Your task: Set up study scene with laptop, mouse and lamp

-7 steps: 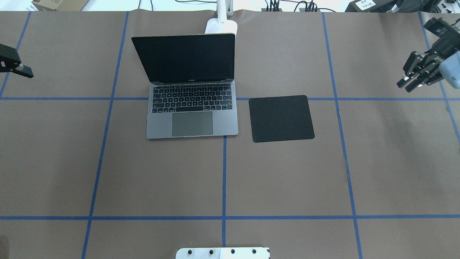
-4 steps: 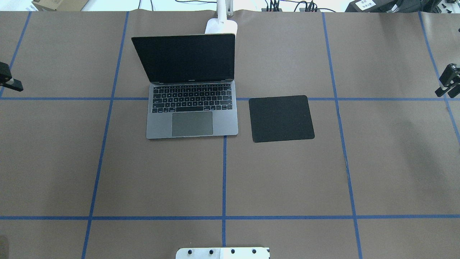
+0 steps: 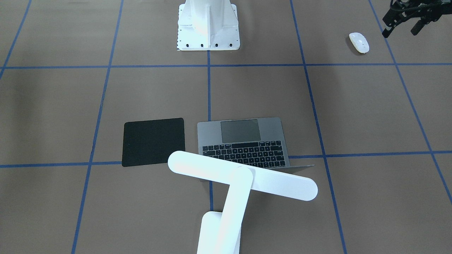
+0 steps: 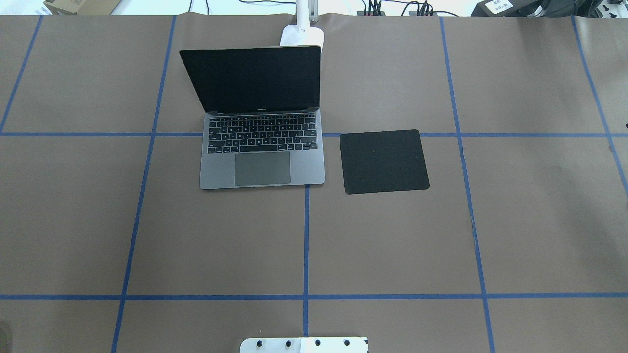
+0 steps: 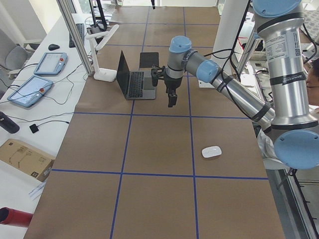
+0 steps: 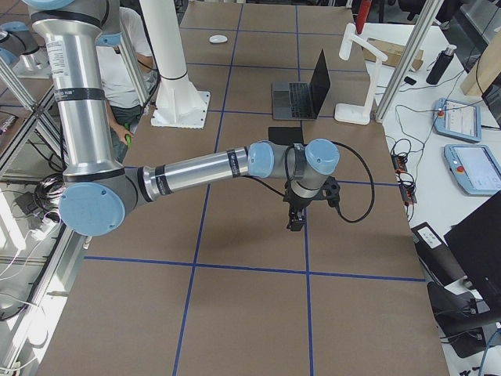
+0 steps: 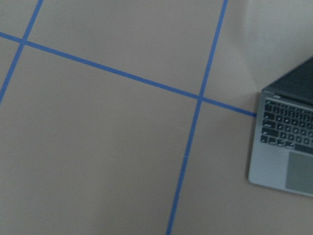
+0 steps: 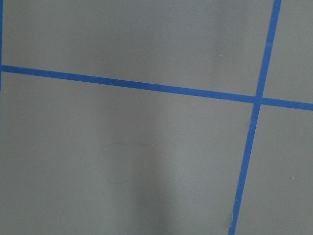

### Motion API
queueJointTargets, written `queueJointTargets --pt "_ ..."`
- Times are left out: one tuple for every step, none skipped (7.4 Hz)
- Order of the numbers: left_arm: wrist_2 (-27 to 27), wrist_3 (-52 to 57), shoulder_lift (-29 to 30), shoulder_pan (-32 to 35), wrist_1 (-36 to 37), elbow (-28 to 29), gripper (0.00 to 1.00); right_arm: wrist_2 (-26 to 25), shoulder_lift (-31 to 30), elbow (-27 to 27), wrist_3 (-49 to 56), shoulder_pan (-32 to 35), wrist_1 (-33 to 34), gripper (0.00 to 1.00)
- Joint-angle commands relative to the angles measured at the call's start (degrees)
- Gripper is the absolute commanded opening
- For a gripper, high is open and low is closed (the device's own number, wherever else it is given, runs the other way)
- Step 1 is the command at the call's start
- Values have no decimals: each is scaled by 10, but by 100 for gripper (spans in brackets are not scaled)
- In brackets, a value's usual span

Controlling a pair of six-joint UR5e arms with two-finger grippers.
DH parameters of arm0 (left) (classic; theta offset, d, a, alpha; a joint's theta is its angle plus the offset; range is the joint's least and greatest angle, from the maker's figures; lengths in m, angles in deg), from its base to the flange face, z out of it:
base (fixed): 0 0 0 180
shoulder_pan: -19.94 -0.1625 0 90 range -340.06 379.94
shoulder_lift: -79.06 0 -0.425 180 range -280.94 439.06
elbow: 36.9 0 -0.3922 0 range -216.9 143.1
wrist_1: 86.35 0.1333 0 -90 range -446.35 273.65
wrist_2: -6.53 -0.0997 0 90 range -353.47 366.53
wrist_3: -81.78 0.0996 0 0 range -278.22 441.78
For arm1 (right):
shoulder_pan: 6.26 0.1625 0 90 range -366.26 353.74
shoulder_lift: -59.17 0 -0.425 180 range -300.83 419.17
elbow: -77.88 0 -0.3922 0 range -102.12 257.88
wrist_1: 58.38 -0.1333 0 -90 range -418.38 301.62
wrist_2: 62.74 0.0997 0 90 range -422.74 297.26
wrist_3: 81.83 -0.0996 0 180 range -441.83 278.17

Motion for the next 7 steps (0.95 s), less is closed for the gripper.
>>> queueJointTargets --pt "4 -27 -113 -3 -315 159 100 -4 1 -3 6 2 0 99" --pt "2 -94 -117 -23 -391 204 100 -4 2 -4 6 2 0 99" --pt "1 -101 -144 -52 -397 204 100 -5 -1 -14 6 2 -1 99" --pt "1 -124 -170 -70 -417 204 100 -4 -3 -23 6 2 0 99" --pt "-11 -211 -184 -124 -468 205 100 -4 -3 -32 6 2 0 99" --pt "-86 -325 -188 -238 -508 205 100 -4 0 -33 6 2 0 99" --pt "-141 -378 -218 -316 -570 210 100 -5 4 -33 6 2 -1 99"
